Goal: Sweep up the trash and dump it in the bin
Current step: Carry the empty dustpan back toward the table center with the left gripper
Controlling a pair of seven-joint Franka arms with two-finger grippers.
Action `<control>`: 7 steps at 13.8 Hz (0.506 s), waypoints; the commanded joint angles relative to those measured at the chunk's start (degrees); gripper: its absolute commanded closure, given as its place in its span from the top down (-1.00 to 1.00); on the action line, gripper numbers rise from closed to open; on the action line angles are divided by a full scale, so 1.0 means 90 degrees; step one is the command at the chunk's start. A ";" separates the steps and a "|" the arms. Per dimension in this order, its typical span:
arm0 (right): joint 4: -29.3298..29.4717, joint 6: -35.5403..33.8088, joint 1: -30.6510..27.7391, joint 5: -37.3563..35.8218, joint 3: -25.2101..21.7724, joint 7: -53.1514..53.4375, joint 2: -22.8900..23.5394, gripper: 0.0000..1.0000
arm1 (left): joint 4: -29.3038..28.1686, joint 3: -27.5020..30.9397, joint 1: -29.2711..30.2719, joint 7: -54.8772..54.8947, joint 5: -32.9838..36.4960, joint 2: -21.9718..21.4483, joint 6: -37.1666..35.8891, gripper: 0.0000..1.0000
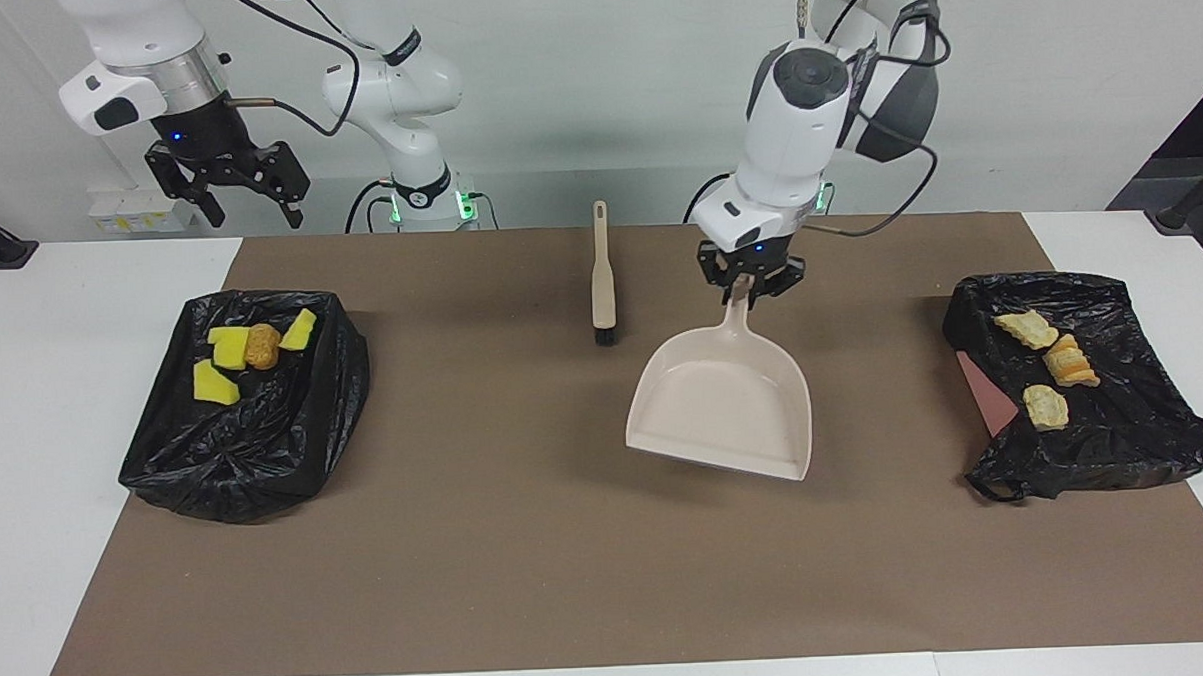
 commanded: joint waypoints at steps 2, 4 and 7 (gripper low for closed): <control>-0.0080 -0.0021 -0.0034 0.0035 -0.0033 -0.0113 -0.0081 1.00 | 0.0016 0.0116 -0.0542 -0.1071 -0.0084 0.0740 0.1128 -1.00; -0.0080 -0.0021 -0.0034 0.0026 -0.0023 -0.0113 -0.0081 1.00 | -0.0013 0.0116 -0.0689 -0.1404 -0.0074 0.0965 0.1616 -1.00; -0.0090 -0.0021 -0.0034 0.0026 -0.0023 -0.0142 -0.0081 1.00 | -0.0013 0.0116 -0.0875 -0.1619 -0.0064 0.1278 0.1940 -1.00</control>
